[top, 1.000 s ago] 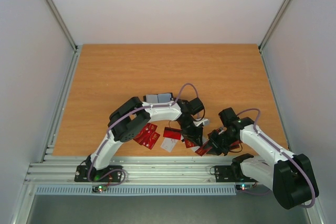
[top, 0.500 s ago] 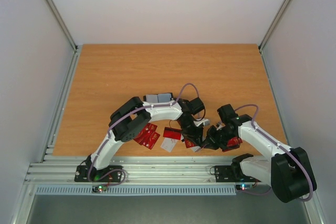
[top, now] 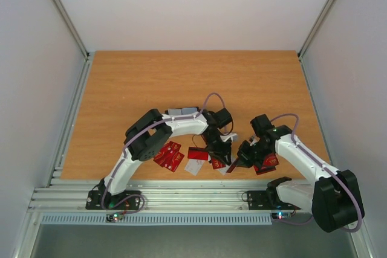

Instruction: Put the credit cards into the card holder

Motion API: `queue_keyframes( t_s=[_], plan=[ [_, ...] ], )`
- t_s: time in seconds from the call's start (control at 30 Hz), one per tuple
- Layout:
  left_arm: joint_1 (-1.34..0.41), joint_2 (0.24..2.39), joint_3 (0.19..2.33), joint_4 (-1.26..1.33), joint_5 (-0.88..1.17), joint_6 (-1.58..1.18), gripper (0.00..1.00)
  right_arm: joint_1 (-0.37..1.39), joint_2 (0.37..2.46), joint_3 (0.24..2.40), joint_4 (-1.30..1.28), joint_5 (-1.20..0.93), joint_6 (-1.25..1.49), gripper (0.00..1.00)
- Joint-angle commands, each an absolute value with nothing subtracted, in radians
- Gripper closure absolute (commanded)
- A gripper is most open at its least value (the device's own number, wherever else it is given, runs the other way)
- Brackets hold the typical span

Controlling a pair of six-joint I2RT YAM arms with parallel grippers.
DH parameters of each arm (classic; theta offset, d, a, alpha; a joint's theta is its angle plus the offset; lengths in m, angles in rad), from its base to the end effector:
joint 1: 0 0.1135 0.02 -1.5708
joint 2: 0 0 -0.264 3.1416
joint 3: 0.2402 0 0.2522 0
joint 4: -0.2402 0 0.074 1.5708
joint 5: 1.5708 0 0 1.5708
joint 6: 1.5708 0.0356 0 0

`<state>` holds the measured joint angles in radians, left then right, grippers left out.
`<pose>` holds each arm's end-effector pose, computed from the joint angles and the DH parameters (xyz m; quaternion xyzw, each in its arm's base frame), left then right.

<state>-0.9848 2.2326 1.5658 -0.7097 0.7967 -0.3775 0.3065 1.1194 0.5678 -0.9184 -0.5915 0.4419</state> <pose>0.2171 -0.3731 0.1204 -0.3102 -0.8641 0.3562 0.1737 0.1421 0.0658 0.1708 -0.0500 -0.9542 -0.2886 0.0615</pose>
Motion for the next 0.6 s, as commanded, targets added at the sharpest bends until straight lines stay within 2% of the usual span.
queue_keyframes(
  t_s=[0.0,0.23,0.4,0.57],
  plan=[
    [-0.917,2.163,1.626,-0.769,0.8,-0.392,0.74,0.301,1.1,0.69,-1.066,-0.57,0.349,0.99],
    [-0.827,2.04,1.698,-0.862,0.809,-0.355,0.63,0.299,1.124,0.911,-1.19,-0.535,0.218,0.99],
    [-0.72,1.906,1.664,-0.856,0.806,-0.353,0.62,0.299,1.155,1.042,-1.116,-0.543,0.125,0.99],
    [-0.617,1.785,1.658,-0.866,0.83,-0.333,0.59,0.298,1.226,1.173,-1.012,-0.636,0.036,0.99]
  ],
)
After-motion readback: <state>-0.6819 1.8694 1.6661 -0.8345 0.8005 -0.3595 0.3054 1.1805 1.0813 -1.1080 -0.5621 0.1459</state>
